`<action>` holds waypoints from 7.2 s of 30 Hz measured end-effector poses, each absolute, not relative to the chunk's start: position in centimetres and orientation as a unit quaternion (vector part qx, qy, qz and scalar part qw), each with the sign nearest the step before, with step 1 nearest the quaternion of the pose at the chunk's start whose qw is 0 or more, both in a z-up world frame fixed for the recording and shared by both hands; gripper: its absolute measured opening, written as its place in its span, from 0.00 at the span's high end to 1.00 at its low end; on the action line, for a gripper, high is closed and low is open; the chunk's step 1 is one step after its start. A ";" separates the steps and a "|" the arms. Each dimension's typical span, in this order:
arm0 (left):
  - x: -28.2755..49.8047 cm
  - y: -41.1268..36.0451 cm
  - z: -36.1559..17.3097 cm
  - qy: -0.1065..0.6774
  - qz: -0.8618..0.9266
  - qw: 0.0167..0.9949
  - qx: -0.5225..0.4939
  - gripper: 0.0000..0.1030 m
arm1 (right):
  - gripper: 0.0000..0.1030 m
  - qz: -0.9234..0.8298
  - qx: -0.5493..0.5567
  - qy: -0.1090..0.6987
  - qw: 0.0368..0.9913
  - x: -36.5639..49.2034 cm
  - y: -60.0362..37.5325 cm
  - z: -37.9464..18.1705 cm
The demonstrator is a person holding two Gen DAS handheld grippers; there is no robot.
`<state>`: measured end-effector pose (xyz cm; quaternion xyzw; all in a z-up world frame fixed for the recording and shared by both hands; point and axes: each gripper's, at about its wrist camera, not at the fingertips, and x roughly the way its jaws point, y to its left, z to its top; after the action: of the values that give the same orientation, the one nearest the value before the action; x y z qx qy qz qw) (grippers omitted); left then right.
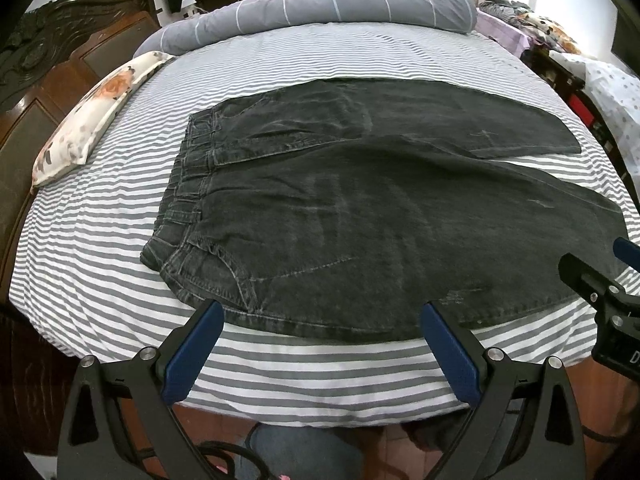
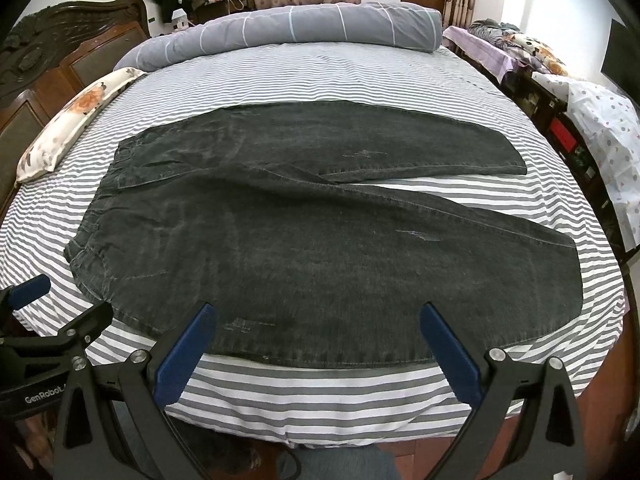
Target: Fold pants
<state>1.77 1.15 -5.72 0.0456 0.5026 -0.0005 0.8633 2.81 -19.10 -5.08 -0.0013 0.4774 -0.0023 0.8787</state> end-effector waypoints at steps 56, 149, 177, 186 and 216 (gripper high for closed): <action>26.9 26.8 -14.8 0.469 -0.050 0.838 -0.275 0.71 | 0.03 0.047 0.011 0.478 0.877 18.2 -15.1 -11.0; 25.5 25.7 -6.4 0.288 -0.114 0.916 -0.255 0.96 | 0.87 0.359 -0.253 0.583 0.683 44.3 -25.5 -13.0; 17.2 23.4 -2.0 0.361 -0.117 0.913 -0.150 0.95 | 0.97 0.211 -0.163 0.499 0.824 15.9 -25.0 -3.6; 12.3 23.8 -6.5 0.426 -0.108 0.889 -0.125 0.95 | 0.97 0.207 -0.101 0.544 0.807 9.8 -24.8 -9.4; 4.9 27.0 -6.3 0.445 -0.097 0.830 -0.323 0.69 | 0.54 0.166 0.201 0.469 0.844 0.5 -29.4 -3.2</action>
<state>4.94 27.00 -6.27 -0.3230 0.4451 -0.0966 0.8296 0.51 -29.35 -3.23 0.2010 0.4691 0.1659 0.8438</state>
